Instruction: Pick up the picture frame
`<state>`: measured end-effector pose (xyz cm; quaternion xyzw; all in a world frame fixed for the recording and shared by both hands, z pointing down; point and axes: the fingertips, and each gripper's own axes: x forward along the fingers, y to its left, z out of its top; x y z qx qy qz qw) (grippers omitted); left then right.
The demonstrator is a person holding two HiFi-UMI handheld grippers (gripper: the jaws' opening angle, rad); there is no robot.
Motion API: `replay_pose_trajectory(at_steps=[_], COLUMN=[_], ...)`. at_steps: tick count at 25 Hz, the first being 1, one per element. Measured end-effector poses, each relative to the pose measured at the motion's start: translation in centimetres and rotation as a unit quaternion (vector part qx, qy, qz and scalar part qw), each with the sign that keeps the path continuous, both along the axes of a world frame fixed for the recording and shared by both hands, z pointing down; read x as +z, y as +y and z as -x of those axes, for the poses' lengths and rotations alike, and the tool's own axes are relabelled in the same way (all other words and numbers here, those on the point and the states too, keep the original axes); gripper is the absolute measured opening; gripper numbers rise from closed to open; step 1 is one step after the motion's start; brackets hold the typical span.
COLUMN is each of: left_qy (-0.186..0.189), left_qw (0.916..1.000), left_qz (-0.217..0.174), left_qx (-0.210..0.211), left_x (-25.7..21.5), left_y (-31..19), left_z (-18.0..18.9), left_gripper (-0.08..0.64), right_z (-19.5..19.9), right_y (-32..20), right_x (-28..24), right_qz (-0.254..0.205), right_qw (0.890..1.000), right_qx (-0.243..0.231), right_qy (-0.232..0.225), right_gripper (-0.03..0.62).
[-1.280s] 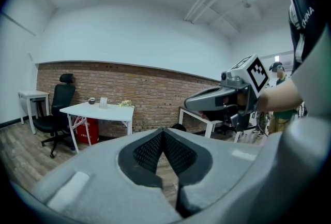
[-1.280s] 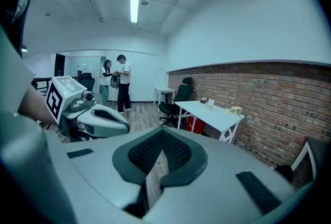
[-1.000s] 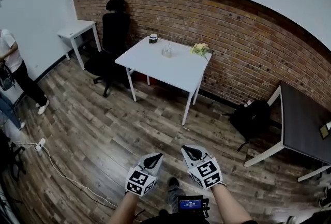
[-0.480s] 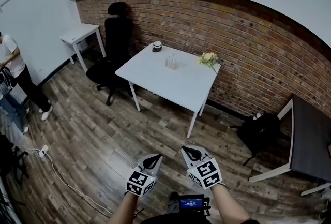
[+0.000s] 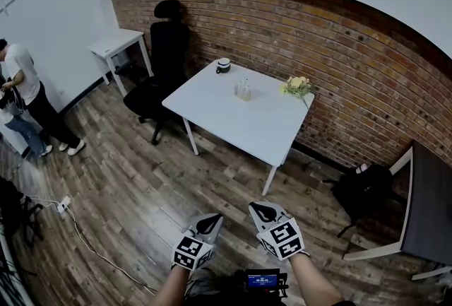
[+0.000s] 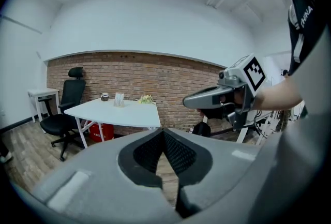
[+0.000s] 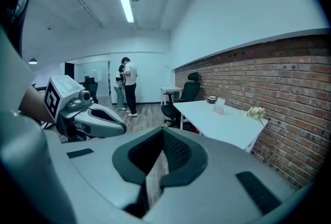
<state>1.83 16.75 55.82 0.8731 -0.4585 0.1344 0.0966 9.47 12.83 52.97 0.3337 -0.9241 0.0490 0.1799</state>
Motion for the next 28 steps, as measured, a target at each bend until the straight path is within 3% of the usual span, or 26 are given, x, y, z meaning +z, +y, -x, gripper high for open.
replay_pose_trajectory(at_steps=[11,28], left_qy=[0.029,0.026], left_qw=[0.9995,0.9961], left_qz=[-0.001,0.004], left_qx=[0.013,0.084], left_x=[1.0,0.2], left_y=[-8.3,-23.7], left_z=[3.9,16.5], left_gripper=[0.003,0.003], right_z=[3.4,15.6], right_y=[-7.8,-22.4], right_x=[0.8,-0.1], right_qz=[-0.003,0.000], right_qw=[1.000,0.996], right_qx=[0.022,0.091], right_qy=[0.011,0.013], right_gripper=[0.008,0.008])
